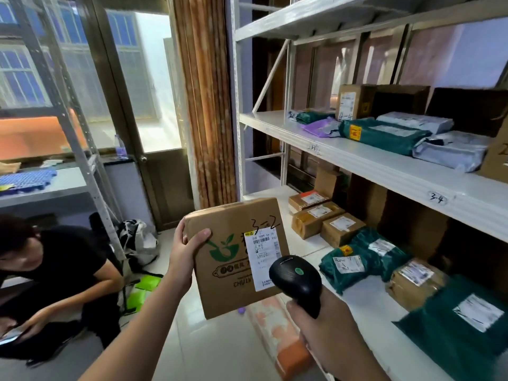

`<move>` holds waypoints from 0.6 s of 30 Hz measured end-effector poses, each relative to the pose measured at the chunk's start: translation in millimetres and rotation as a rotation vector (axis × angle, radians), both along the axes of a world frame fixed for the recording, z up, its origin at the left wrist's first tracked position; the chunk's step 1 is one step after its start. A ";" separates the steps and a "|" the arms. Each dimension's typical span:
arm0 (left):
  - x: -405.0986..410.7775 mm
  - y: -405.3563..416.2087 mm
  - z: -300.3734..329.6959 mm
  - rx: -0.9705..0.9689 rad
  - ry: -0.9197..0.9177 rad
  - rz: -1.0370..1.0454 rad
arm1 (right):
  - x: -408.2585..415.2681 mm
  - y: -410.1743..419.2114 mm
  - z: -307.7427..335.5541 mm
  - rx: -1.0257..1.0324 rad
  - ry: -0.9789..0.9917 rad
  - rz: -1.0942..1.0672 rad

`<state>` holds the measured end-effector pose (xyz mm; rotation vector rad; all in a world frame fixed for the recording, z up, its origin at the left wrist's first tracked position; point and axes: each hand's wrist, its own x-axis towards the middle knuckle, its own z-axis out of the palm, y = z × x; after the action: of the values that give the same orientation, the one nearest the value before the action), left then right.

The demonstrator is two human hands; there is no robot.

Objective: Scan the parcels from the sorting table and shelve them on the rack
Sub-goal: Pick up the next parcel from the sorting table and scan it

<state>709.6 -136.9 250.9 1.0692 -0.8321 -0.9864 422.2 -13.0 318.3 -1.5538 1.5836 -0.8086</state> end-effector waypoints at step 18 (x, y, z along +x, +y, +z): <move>144.2 -250.0 -22.0 0.071 0.029 0.034 | 150.4 -265.9 -0.2 0.042 0.015 0.058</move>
<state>853.8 -386.9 228.9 1.1235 -0.7579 -1.0067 572.5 -279.0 318.1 -1.5720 1.5491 -0.7292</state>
